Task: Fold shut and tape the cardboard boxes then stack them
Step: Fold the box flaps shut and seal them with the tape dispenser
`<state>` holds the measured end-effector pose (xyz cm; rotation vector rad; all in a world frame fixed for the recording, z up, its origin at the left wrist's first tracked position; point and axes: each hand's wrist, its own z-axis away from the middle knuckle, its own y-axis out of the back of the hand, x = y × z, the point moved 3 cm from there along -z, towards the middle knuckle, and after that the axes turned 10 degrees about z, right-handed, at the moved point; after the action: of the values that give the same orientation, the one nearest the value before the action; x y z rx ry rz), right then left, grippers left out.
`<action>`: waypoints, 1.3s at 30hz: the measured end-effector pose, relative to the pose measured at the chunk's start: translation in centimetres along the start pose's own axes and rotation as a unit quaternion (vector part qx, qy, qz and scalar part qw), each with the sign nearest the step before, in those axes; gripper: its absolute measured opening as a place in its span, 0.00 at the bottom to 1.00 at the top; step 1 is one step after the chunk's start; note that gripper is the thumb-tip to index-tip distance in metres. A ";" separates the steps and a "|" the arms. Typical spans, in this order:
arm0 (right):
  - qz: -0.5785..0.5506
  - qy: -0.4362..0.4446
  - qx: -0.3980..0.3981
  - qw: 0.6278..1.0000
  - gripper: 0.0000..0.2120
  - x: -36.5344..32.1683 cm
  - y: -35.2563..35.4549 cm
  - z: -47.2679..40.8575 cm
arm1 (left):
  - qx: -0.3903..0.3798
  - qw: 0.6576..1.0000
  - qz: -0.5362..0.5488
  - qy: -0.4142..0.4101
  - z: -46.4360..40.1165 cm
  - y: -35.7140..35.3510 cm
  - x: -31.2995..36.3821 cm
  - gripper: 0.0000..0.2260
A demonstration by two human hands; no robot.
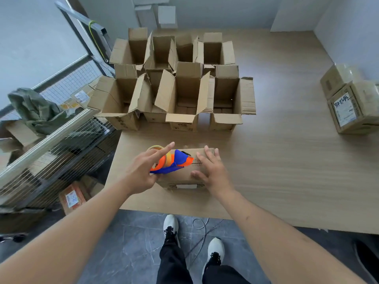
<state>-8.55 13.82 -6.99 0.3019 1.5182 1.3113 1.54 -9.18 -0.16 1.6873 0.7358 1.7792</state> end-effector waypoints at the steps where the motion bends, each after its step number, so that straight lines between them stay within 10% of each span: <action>1: -0.002 0.005 -0.004 1.000 0.32 0.2 0.1 0.1 | -0.022 0.999 -0.023 0.000 -0.2 -0.2 0.1 0.52; 13: 0.047 0.112 0.024 0.992 0.21 0.1 5.9 -2.0 | -0.106 0.987 -0.120 0.020 -2.1 -0.4 0.9 0.57; 18: 0.030 0.166 -0.079 0.983 0.24 -2.6 5.8 -2.7 | -0.110 0.988 -0.106 0.031 -2.2 -0.6 0.7 0.57; 39: -0.083 -0.072 0.029 0.994 0.04 0.1 5.9 -0.1 | -0.038 0.960 -0.273 -0.044 -1.0 -2.7 1.9 0.25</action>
<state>-11.17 15.97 -2.09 0.2940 1.4294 1.0944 0.52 -5.93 -0.91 1.3332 0.9680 1.3176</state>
